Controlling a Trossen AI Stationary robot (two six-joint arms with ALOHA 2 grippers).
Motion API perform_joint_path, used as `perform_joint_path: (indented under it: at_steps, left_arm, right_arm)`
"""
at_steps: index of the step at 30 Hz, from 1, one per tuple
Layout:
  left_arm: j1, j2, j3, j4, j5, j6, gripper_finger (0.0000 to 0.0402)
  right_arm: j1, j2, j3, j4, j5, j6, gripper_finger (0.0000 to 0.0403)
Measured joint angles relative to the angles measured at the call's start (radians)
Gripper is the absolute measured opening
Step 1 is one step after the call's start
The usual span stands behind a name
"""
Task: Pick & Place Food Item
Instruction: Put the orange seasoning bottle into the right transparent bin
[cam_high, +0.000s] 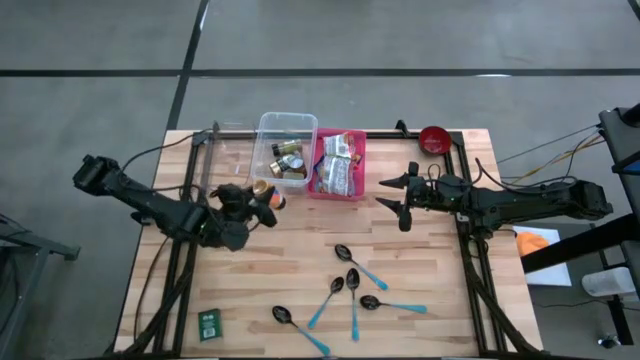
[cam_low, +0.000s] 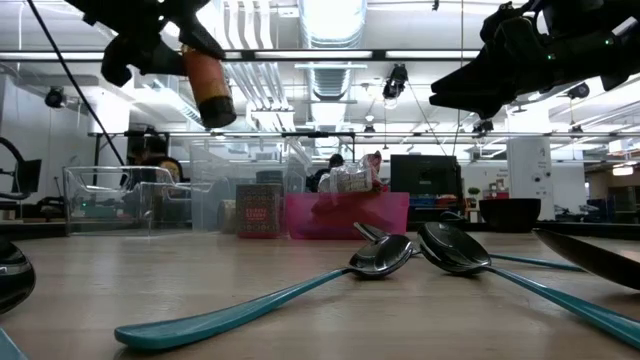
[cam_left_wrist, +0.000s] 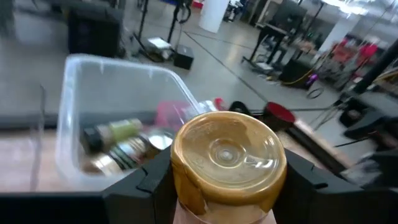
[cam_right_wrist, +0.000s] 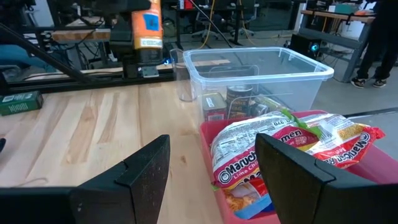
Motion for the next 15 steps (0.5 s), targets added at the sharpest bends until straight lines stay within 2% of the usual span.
perform_joint_path:
  at_steps: [8,12,15]
  left_arm:
    - [0.119,0.0,0.0,0.206,0.081,0.336,0.0189]
    - [0.212,0.0,0.001,0.289,0.152,0.534,0.0189]
    - [0.305,0.0,0.002,0.326,0.244,0.627,0.0189]
  right_arm:
    - [0.0,0.0,0.0,0.0,0.0,-0.001,0.0235]
    - [0.0,0.0,0.0,0.0,0.0,-0.002,0.0235]
    - [0.0,0.0,0.0,0.0,0.0,-0.001,0.0235]
